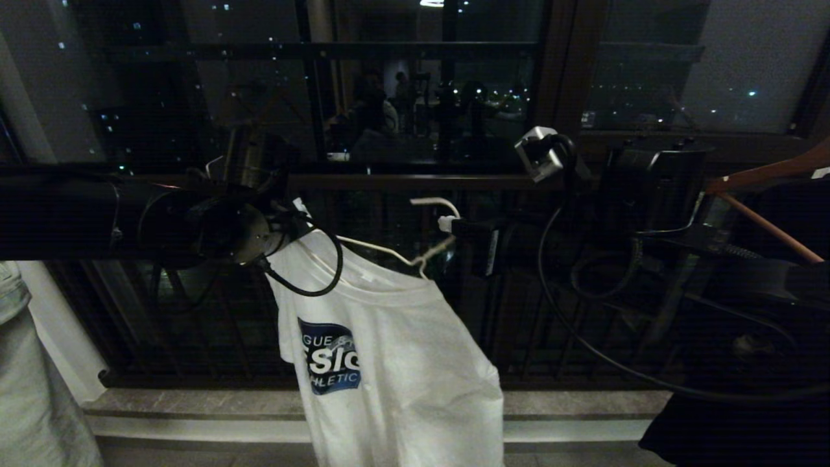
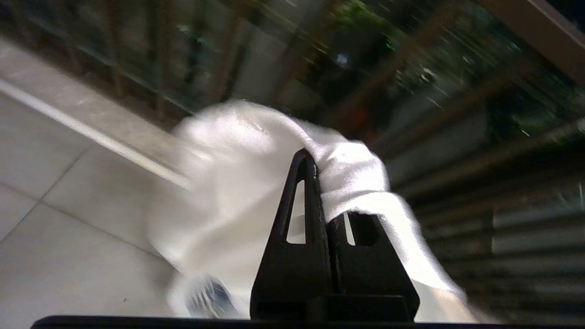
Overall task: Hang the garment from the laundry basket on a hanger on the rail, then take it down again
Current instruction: Take the clothes off the clothes rack
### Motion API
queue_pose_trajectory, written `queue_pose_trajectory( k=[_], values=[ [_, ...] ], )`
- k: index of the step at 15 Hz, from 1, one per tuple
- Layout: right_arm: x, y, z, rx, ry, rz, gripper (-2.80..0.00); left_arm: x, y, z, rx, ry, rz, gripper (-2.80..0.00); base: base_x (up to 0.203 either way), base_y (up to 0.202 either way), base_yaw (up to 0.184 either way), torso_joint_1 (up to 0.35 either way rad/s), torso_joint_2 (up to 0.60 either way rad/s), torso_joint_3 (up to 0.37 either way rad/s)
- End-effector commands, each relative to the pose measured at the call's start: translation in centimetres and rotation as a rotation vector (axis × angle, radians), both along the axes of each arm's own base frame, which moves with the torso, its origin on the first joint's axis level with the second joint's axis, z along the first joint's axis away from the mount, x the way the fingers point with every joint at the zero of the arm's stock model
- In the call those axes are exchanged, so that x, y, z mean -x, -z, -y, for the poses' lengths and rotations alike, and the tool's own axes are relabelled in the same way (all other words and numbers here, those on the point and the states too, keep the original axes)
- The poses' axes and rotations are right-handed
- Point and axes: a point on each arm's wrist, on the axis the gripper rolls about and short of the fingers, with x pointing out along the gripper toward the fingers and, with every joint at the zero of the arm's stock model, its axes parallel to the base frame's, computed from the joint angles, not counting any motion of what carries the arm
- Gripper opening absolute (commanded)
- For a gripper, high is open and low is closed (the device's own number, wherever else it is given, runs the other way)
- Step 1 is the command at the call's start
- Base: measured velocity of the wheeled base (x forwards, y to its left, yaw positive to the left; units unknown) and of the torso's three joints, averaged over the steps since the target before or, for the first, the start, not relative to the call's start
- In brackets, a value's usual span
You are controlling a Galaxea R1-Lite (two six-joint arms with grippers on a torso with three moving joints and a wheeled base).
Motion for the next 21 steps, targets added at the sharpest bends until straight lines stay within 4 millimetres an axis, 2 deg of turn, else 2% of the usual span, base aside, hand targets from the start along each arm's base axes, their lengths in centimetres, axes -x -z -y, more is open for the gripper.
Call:
queue_pose_trajectory(
  k=[1, 10, 14, 16, 21],
  values=[
    [-0.3, 0.3, 0.0, 0.003, 0.002, -0.006, -2.80, -0.6, 0.2, -0.4, 0.012, -0.018, 0.001, -2.80, 0.000, 0.000, 0.000, 0.000, 0.00, 0.000],
    [-0.6, 0.8, -0.3, 0.013, -0.001, -0.018, -2.80, -0.8, 0.4, -0.4, 0.014, -0.017, -0.007, -2.80, 0.000, 0.000, 0.000, 0.000, 0.00, 0.000],
    [0.0, 1.7, -1.0, 0.058, -0.030, -0.075, -2.80, -0.8, 0.3, -0.4, 0.014, -0.018, -0.003, -2.80, 0.000, 0.000, 0.000, 0.000, 0.00, 0.000],
    [0.3, 2.9, -2.0, 0.103, -0.066, -0.113, -2.80, -0.6, -0.1, -0.5, 0.018, -0.019, 0.008, -2.80, 0.000, 0.000, 0.000, 0.000, 0.00, 0.000],
    [-0.2, 8.6, -5.7, 0.229, -0.144, -0.210, -2.80, -0.2, -0.8, -0.6, 0.023, -0.017, 0.022, -2.80, 0.000, 0.000, 0.000, 0.000, 0.00, 0.000]
  ],
)
